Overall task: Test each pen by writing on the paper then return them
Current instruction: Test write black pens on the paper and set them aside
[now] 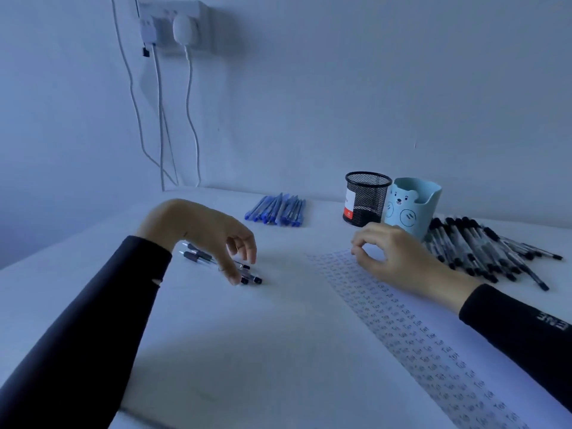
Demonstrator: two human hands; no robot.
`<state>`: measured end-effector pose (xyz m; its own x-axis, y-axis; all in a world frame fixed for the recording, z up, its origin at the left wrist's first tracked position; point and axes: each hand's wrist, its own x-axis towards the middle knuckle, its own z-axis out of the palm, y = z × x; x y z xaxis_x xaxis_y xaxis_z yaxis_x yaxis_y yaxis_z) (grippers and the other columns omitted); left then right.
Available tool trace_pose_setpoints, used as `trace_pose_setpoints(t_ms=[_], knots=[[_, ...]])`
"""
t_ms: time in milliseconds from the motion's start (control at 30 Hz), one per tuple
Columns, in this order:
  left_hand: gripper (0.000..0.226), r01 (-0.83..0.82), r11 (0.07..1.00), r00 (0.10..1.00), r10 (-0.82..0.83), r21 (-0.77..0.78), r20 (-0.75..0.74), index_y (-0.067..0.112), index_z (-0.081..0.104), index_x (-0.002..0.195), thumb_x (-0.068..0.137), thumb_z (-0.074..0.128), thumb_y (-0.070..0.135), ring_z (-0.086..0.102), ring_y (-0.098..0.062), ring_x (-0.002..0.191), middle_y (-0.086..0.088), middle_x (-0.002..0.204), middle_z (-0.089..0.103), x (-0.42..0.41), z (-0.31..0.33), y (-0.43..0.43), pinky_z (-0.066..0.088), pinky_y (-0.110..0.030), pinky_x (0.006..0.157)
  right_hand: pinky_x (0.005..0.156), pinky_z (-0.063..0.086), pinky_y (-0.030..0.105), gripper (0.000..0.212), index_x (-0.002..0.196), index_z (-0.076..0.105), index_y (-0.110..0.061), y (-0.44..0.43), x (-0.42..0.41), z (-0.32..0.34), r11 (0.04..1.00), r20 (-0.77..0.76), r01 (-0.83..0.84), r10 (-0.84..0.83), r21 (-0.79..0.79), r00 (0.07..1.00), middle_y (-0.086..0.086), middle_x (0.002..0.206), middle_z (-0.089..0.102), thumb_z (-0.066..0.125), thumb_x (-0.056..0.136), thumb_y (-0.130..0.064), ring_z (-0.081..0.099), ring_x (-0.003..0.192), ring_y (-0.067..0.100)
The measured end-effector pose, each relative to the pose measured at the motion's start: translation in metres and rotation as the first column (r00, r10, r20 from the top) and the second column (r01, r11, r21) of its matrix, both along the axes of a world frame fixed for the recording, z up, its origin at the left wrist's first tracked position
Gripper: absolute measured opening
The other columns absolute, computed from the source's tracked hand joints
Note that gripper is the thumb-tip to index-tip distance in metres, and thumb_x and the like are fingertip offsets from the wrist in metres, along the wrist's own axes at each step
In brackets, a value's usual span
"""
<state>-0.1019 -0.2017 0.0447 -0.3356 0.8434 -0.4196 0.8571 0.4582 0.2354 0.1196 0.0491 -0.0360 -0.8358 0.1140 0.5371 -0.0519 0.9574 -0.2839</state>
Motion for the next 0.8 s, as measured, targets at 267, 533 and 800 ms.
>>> trace_pose_setpoints(t_ms=[267, 533, 800], knots=[[0.033, -0.009, 0.969, 1.0, 0.004, 0.247, 0.021, 0.046, 0.065, 0.108, 0.079, 0.079, 0.035, 0.055, 0.006, 0.105, 0.026, 0.109, 0.061, 0.001, -0.021, 0.023, 0.043, -0.021, 0.092, 0.08, 0.051, 0.04, 0.011, 0.078, 0.066, -0.018, 0.01, 0.011, -0.003, 0.994, -0.021, 0.048, -0.05, -0.096, 0.999, -0.011, 0.091, 0.065, 0.066, 0.088, -0.015, 0.061, 0.09, 0.009], [0.029, 0.063, 0.946, 0.998, -0.068, 0.317, 0.004, 0.059, 0.063, 0.103, 0.076, 0.065, 0.067, 0.044, 0.013, 0.116, 0.032, 0.116, 0.054, 0.012, -0.032, 0.033, 0.037, -0.033, 0.108, 0.08, 0.05, 0.038, 0.009, 0.079, 0.067, -0.018, 0.008, 0.011, -0.008, 0.998, -0.033, 0.045, -0.046, -0.032, 0.998, -0.01, 0.09, 0.065, 0.065, 0.089, -0.018, 0.061, 0.088, 0.011], [0.012, -0.023, 0.66, 0.995, -0.056, 0.751, 0.079, 0.025, 0.071, 0.099, 0.087, 0.072, 0.026, 0.067, -0.003, 0.088, 0.012, 0.091, 0.072, 0.032, -0.036, 0.051, 0.054, -0.033, 0.089, 0.078, 0.045, 0.02, 0.01, 0.083, 0.069, -0.019, 0.011, 0.01, -0.009, 0.966, -0.075, 0.123, -0.143, -0.226, 0.987, -0.012, 0.094, 0.066, 0.063, 0.09, -0.015, 0.059, 0.091, 0.006]])
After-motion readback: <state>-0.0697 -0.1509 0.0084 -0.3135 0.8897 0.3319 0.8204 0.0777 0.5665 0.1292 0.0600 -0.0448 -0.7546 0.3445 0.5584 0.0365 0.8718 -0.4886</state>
